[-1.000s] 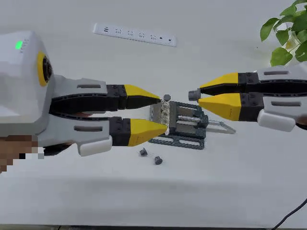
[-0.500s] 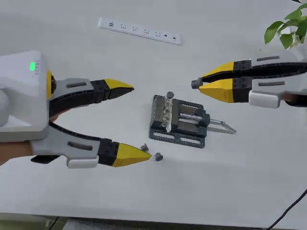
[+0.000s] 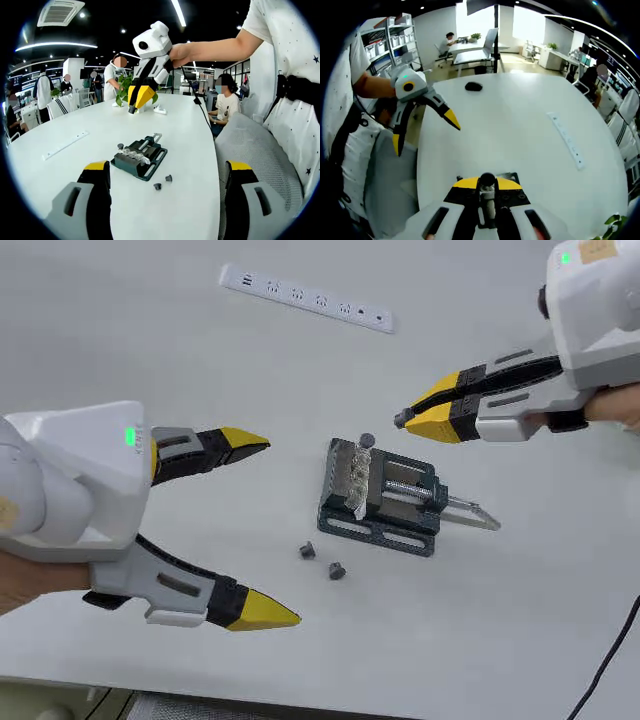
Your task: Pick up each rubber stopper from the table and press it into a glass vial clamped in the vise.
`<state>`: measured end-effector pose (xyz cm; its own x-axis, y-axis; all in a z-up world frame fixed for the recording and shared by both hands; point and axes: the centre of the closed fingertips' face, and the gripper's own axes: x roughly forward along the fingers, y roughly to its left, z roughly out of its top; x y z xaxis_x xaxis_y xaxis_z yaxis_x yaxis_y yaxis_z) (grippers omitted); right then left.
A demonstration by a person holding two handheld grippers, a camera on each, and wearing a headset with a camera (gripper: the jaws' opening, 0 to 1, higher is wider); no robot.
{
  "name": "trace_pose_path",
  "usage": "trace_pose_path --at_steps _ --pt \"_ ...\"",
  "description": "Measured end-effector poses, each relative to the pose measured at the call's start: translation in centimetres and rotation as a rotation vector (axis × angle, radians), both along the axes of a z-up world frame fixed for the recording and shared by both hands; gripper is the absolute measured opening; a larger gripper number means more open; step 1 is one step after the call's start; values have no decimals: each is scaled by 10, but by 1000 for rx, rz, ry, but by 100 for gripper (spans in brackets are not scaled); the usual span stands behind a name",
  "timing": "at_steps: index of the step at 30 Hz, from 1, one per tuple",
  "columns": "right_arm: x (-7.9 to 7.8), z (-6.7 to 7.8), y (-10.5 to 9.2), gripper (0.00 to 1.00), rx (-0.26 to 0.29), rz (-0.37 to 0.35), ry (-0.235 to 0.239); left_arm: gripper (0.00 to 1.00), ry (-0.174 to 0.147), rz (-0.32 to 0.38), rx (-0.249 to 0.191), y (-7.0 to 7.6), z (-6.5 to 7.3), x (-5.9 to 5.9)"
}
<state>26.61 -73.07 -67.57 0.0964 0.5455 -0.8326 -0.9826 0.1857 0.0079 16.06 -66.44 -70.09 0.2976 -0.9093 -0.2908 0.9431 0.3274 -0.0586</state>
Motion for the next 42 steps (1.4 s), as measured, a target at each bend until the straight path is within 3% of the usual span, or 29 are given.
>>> trace_pose_path --at_steps 4,5,11,22,42 --pt "9 -19 -2 6 -74 32 7 97 1 0 21 1 -11 2" --pt "9 -25 -3 6 -114 57 -2 98 3 3 21 0 -13 3" --pt "19 -51 -3 6 -203 111 -12 99 17 1 17 -2 -21 5" --pt "27 -84 -5 6 -280 140 7 99 40 9 12 -1 -31 7" --pt "31 -100 -7 6 -343 102 47 97 53 16 -23 -2 -32 9"
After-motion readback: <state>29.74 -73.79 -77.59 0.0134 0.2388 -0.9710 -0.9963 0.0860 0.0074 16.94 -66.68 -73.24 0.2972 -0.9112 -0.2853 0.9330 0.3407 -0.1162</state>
